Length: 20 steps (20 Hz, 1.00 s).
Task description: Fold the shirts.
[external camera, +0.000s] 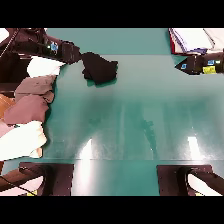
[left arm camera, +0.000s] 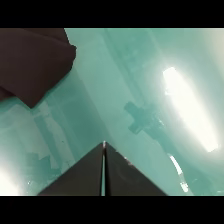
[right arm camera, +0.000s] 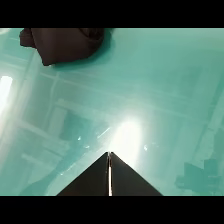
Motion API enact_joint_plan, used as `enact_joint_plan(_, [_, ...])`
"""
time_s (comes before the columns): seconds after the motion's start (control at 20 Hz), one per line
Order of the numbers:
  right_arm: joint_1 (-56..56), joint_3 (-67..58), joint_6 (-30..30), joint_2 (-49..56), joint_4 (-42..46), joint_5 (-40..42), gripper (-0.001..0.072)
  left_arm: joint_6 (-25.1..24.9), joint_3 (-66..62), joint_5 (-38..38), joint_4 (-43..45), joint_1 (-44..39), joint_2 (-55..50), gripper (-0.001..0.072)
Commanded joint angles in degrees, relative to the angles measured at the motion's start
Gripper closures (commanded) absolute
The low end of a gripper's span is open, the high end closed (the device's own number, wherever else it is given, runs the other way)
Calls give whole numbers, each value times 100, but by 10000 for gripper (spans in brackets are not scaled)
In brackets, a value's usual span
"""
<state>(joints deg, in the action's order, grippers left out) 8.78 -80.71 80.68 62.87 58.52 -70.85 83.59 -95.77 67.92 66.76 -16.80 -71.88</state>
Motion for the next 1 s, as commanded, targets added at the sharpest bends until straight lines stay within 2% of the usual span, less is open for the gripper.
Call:
enact_joint_plan(0.0, [7, 2, 0, 2, -4, -13, 693, 0, 7, 9, 0, 7, 0, 680])
enact_joint_plan(0.4, [7, 2, 0, 26, -9, 7, 693, 0, 7, -11, -4, 7, 0, 680])
enact_joint_plan(0.55, [7, 2, 0, 26, -9, 39, 692, 50, 7, -407, -129, 7, -2, 680])
enact_joint_plan(0.95, [7, 2, 2, 24, -52, 46, 692, 37, 7, -669, -203, 7, -4, 680])
